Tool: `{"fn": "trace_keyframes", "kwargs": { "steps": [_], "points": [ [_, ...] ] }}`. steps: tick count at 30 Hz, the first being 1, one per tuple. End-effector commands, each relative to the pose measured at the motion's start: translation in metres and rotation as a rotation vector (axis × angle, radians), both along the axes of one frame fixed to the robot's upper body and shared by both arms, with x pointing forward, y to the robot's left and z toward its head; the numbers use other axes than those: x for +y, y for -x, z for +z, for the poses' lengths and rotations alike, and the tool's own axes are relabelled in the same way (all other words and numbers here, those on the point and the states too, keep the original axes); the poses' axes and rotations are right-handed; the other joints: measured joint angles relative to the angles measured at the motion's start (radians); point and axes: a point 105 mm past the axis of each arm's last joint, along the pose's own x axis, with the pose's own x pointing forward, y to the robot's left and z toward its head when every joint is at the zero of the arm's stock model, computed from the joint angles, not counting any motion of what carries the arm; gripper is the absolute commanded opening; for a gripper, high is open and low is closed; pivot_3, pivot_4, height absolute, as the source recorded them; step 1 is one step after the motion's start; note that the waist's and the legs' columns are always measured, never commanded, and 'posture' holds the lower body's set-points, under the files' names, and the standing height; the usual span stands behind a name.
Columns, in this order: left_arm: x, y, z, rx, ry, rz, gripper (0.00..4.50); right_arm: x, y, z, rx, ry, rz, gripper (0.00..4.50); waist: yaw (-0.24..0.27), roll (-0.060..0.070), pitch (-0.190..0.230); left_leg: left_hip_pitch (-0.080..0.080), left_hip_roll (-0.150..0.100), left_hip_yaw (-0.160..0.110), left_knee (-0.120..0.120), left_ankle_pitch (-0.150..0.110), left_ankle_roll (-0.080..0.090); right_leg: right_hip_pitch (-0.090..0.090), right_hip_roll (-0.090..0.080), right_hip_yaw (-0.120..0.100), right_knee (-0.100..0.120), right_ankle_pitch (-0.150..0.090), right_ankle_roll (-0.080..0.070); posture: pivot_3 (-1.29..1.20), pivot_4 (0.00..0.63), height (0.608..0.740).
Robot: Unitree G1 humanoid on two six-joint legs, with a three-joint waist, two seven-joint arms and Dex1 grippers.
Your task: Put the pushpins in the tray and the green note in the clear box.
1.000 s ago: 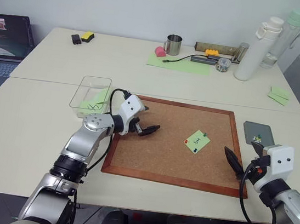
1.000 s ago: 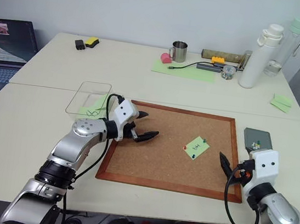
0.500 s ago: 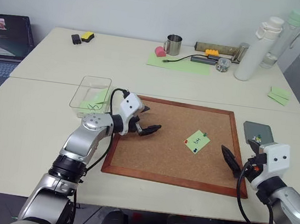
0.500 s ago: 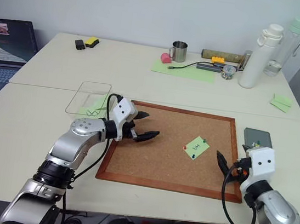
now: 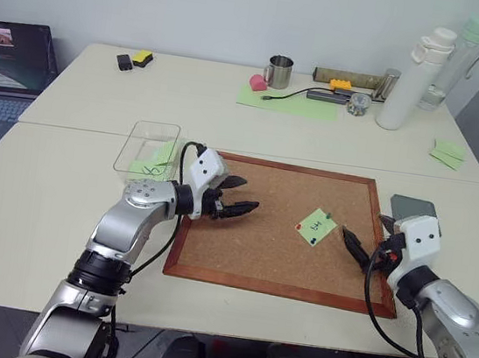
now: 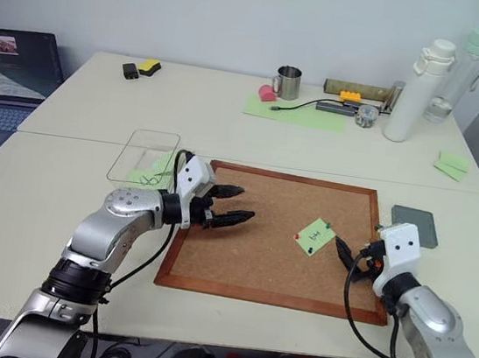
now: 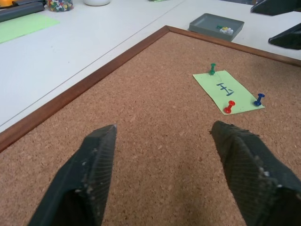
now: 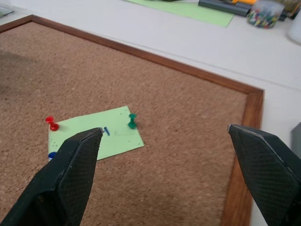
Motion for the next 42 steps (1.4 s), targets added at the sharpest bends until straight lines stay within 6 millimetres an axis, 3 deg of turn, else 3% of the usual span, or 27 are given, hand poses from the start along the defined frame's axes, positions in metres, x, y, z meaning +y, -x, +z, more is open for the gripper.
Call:
{"fn": "trace_keyframes", "kwargs": {
  "steps": [1,15,22,27,33,37,42],
  "points": [
    [-0.003,0.007,0.017,-0.051,0.017,-0.048,2.49,0.004,-0.007,0.015,-0.060,-0.030,0.002,4.50,0.000,0.000,0.000,0.000,0.000,0.000,0.000,0.000,0.000,0.000,0.000,0.000,0.000,0.000,0.000,0.00,0.150,0.740],
    [-0.013,0.020,0.013,-0.033,0.025,-0.102,0.06,0.017,-0.026,0.004,-0.036,-0.045,-0.020,4.50,0.000,0.000,0.000,-0.003,0.000,-0.002,0.004,0.000,0.000,-0.001,0.000,0.000,0.001,0.000,0.000,0.00,0.150,0.740],
    [-0.021,0.026,0.000,-0.008,0.020,-0.129,0.02,0.028,-0.036,-0.004,-0.015,-0.046,0.002,4.50,-0.001,0.000,0.000,-0.004,0.000,-0.003,0.007,0.000,0.000,-0.001,0.000,-0.001,0.002,0.000,0.000,0.00,0.150,0.740],
    [-0.029,0.026,-0.041,0.067,-0.070,-0.115,0.02,0.034,-0.050,-0.008,-0.014,-0.101,-0.023,4.50,-0.001,0.000,0.000,-0.004,0.000,-0.004,0.008,0.000,0.000,-0.001,0.000,-0.005,0.002,0.000,0.000,0.00,0.150,0.740],
    [-0.034,0.032,-0.071,0.141,-0.125,-0.120,0.02,0.032,-0.059,-0.015,0.007,-0.146,-0.071,4.50,0.001,0.002,-0.001,-0.005,0.000,-0.007,0.008,0.000,0.000,0.000,-0.001,-0.008,0.002,0.000,0.000,0.00,0.150,0.740],
    [-0.034,0.033,-0.073,0.144,-0.133,-0.125,0.02,0.034,-0.060,-0.021,0.028,-0.166,-0.071,4.50,0.002,0.004,-0.004,-0.004,-0.001,-0.009,0.009,0.000,0.001,0.003,-0.001,-0.009,0.001,0.000,0.000,0.00,0.150,0.740],
    [-0.032,0.033,-0.069,0.139,-0.130,-0.127,0.00,0.036,-0.060,-0.024,0.033,-0.188,-0.078,3.76,0.001,0.006,-0.005,-0.003,-0.001,-0.013,0.009,0.000,0.001,0.007,-0.001,-0.013,-0.001,0.000,0.000,0.00,0.150,0.740]
  ]
}}
